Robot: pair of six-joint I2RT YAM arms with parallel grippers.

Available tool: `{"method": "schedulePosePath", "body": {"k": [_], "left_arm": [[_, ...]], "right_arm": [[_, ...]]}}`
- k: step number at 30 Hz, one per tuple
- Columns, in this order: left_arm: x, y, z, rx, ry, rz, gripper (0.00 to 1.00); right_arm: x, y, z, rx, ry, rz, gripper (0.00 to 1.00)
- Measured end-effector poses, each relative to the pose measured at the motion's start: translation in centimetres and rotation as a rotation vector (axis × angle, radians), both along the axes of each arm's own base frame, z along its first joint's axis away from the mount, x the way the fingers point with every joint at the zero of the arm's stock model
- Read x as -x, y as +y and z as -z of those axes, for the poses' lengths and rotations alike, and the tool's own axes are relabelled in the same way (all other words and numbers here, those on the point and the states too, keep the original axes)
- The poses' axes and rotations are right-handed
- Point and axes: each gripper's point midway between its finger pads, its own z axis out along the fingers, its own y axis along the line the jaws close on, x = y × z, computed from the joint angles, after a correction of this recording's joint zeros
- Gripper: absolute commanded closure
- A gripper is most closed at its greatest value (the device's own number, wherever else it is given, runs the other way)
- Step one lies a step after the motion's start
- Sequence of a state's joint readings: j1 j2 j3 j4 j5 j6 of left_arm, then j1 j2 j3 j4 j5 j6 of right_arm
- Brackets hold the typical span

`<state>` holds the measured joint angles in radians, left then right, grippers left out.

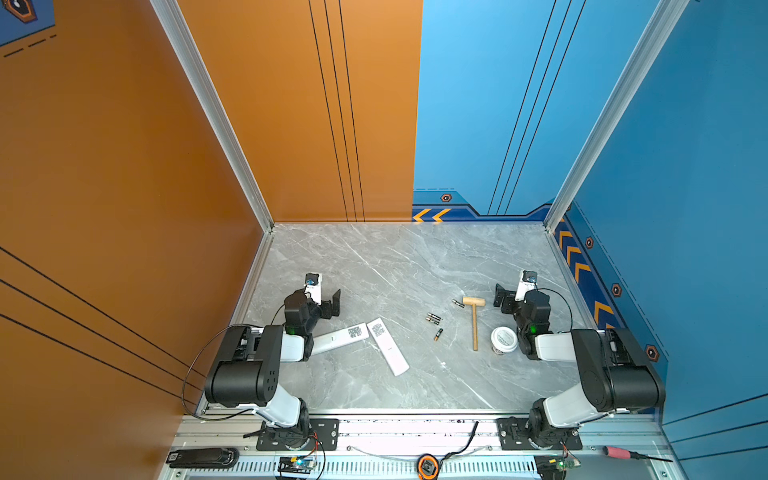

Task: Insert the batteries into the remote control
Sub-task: 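Move both grippers forward over the white remote controls, then lower the right gripper onto the nearer white remote and close on it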

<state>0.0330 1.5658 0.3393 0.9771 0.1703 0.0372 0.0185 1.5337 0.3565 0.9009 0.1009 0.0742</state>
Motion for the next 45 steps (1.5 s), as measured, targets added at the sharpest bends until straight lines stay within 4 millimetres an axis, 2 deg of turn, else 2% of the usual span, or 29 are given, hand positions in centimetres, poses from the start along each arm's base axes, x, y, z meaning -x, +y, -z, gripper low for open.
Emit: {"method": "schedulePosePath", "body": {"k": [11,14,16,19,21,22,24,25,27,29,32,34,36,39,43,45], "left_arm": [[0.0,0.0,0.0,0.004,0.000,0.004,0.02],[0.2,0.4,-0.6,0.013,-0.003,-0.006,0.02],[0.7,0.7,-2.0,0.018,-0.006,-0.029,0.02],[1.0,0.9,-6.2,0.017,-0.028,-0.062,0.02],[1.4,0.4,-9.6,0.040,-0.046,-0.080,0.02],[1.6,0.0,-10.9,0.055,-0.044,-0.084,0.02],[2.4,-0.9,-13.2,0.105,-0.008,-0.093,0.02],[2.8,-1.5,-14.0,0.133,0.021,-0.094,0.02],[3.9,-3.3,-14.9,0.193,0.103,-0.080,0.02],[5.2,-5.3,-14.9,0.249,0.190,-0.049,0.02],[7.6,-8.3,-13.1,0.358,0.361,-0.002,0.02],[9.4,-9.3,-11.3,0.434,0.487,-0.008,0.02],[10.9,-9.6,-9.6,0.506,0.601,-0.032,0.02],[12.5,-8.7,-7.6,0.560,0.714,-0.092,0.02],[13.4,-6.3,-6.1,0.641,0.786,-0.186,0.02],[13.5,-5.7,-5.9,0.665,0.804,-0.198,0.02]], "right_arm": [[0.0,-0.2,0.0,0.005,-0.001,0.014,0.00],[0.6,-0.7,-0.8,0.012,0.010,0.041,0.00],[1.0,-0.7,-3.2,0.018,-0.018,0.048,0.00],[1.5,-0.1,-9.6,0.021,-0.111,0.047,0.00],[2.0,0.6,-14.6,0.008,-0.166,0.056,0.00],[2.4,1.1,-16.5,-0.004,-0.175,0.056,0.00],[3.3,2.8,-20.1,-0.038,-0.175,0.038,0.00],[3.8,3.8,-21.0,-0.052,-0.161,0.019,0.00],[5.0,7.2,-22.1,-0.084,-0.100,-0.046,0.00],[6.2,11.4,-21.5,-0.092,-0.004,-0.131,0.00],[8.6,19.1,-19.5,-0.047,0.162,-0.303,0.00],[10.2,24.1,-17.0,0.015,0.278,-0.410,0.00],[12.0,27.8,-14.1,0.079,0.385,-0.498,0.00],[14.7,30.9,-9.9,0.147,0.529,-0.596,0.00],[16.7,32.6,-6.5,0.155,0.658,-0.669,0.00],[17.4,33.4,-5.0,0.161,0.710,-0.699,0.00]]}}
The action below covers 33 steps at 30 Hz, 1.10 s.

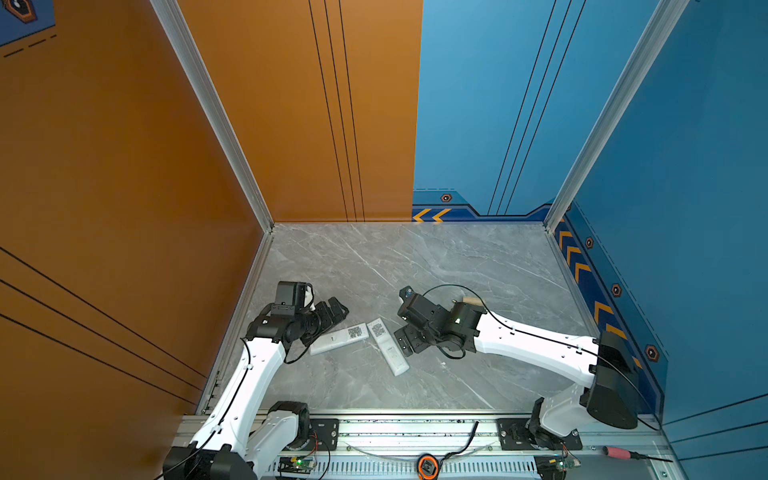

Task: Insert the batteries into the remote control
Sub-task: 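Lower the right gripper onto the nearer white remote and close on it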

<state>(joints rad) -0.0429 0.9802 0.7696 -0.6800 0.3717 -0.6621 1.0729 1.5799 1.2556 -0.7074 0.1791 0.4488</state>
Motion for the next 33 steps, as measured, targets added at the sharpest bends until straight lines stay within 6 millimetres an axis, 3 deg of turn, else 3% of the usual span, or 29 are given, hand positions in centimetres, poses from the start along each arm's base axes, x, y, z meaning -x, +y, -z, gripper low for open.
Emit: {"method": "schedulePosePath", "body": {"k": [8,19,27,33], "left_arm": [[1.2,-1.7,-0.4,0.058,0.006,0.091,0.02],[2.3,-2.8,-1.3,0.062,-0.042,0.139,0.02],[2.7,-2.8,-0.5,0.063,-0.027,0.136,0.02],[2.8,-3.5,0.0,0.057,-0.011,0.164,0.02]], "right_arm": [[2.1,3.0,7.3,0.097,0.189,-0.077,0.00],[2.6,4.8,10.4,0.116,0.269,-0.120,0.03],[2.7,4.5,11.2,0.134,0.278,-0.138,0.21],[2.3,3.8,11.7,0.101,0.284,-0.130,0.49]]}}
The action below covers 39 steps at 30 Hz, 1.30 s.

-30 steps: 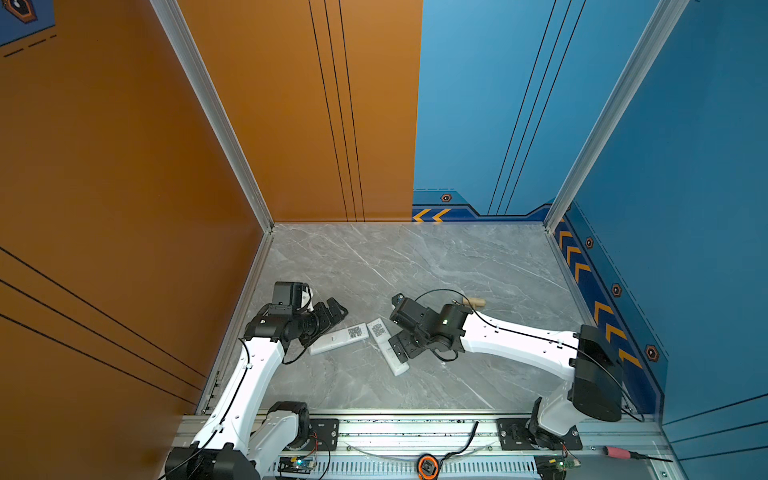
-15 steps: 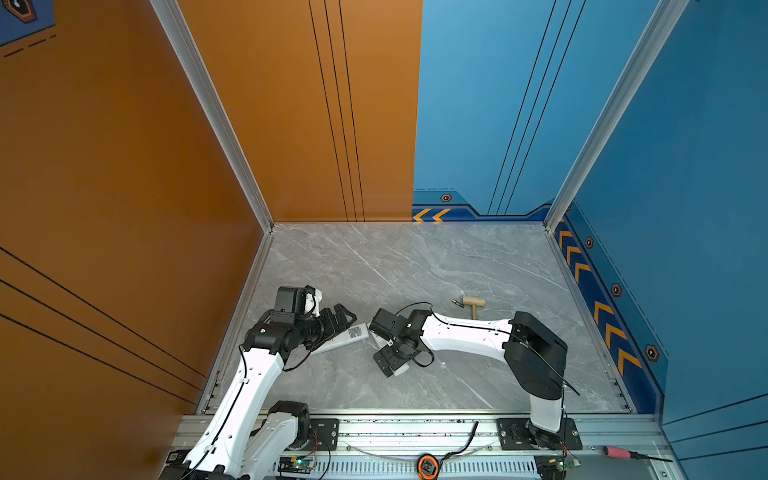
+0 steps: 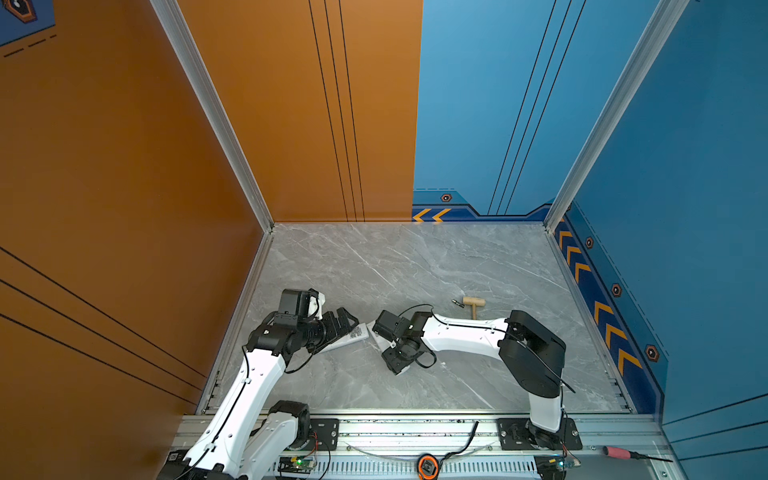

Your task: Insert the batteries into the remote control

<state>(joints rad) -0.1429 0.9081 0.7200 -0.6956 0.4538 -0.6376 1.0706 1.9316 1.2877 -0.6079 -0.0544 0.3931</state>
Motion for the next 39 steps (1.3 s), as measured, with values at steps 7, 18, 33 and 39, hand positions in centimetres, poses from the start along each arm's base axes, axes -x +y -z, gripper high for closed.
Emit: {"method": "schedulePosePath", "body": {"k": [7,18,33,39], "left_arm": [[-0.5,-1.9,1.2,-0.016,0.032,0.066,0.02],[-2.1,-4.3,0.1,0.038,0.007,0.097,0.02],[-5.7,-10.6,-2.7,0.208,-0.131,0.178,0.30],[-7.1,-11.8,-4.5,0.272,-0.209,0.176,0.56]], "right_arm": [[-0.4,-0.5,-0.2,-0.072,-0.008,0.035,0.69],[-0.3,-1.9,-6.4,-0.275,-0.133,0.090,0.81],[-2.2,-0.1,-12.7,-0.492,-0.222,0.110,0.81],[-1.9,0.1,-12.8,-0.507,-0.197,0.075,0.80]]}}
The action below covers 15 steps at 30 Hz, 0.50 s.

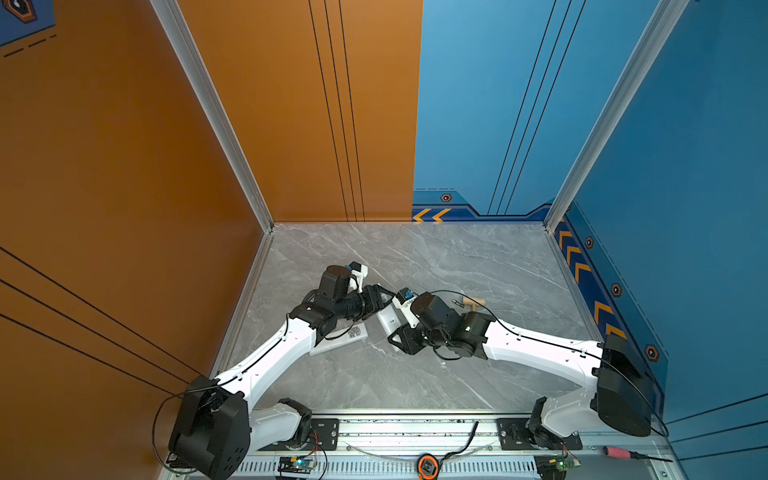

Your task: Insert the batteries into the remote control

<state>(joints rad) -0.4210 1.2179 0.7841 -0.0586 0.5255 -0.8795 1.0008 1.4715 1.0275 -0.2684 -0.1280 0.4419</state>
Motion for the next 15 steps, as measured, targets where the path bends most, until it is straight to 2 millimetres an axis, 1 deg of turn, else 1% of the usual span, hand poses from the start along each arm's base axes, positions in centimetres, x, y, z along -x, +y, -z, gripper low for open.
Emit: {"method": "schedulePosePath", "body": {"k": [3,4,5,6,7,8,9,12,13,15], "left_arm": [[-0.2,-0.1,0.0,0.012,-0.008,-0.005,0.75],[-0.3,-0.1,0.0,0.013,-0.009,-0.006,0.78],[-0.3,-0.2,0.0,0.016,-0.016,-0.001,0.83],[-0.3,-0.3,-0.2,0.019,-0.028,0.006,0.86],[-0.3,-0.5,-0.4,0.025,-0.041,0.011,0.89],[-0.4,-0.5,-0.7,0.031,-0.049,0.010,0.93],[-0.4,-0.5,-0.8,0.029,-0.056,0.006,0.95],[-0.5,-0.1,-1.1,0.013,-0.074,-0.014,0.99],[-0.6,0.2,-1.2,0.002,-0.087,-0.024,1.00],[-0.8,0.7,-1.8,-0.018,-0.123,-0.047,1.00]], "right_arm": [[-0.1,-0.1,-0.3,-0.006,-0.005,-0.008,0.76],[-0.2,-0.2,-0.5,-0.005,-0.007,-0.008,0.73],[-0.1,-0.3,-0.7,-0.007,-0.005,-0.010,0.66],[-0.1,-0.4,-0.9,-0.012,0.000,-0.010,0.54],[-0.1,-0.6,-1.1,-0.015,0.000,-0.008,0.36],[-0.3,-0.7,-1.4,-0.018,0.002,0.000,0.05],[-0.3,-0.7,-1.7,-0.024,0.000,0.005,0.00],[-0.8,-1.0,-3.2,-0.062,0.018,0.053,0.00],[-1.1,-1.3,-3.9,-0.086,0.031,0.088,0.00],[-2.3,-2.8,-5.8,-0.164,0.074,0.199,0.00]]}}
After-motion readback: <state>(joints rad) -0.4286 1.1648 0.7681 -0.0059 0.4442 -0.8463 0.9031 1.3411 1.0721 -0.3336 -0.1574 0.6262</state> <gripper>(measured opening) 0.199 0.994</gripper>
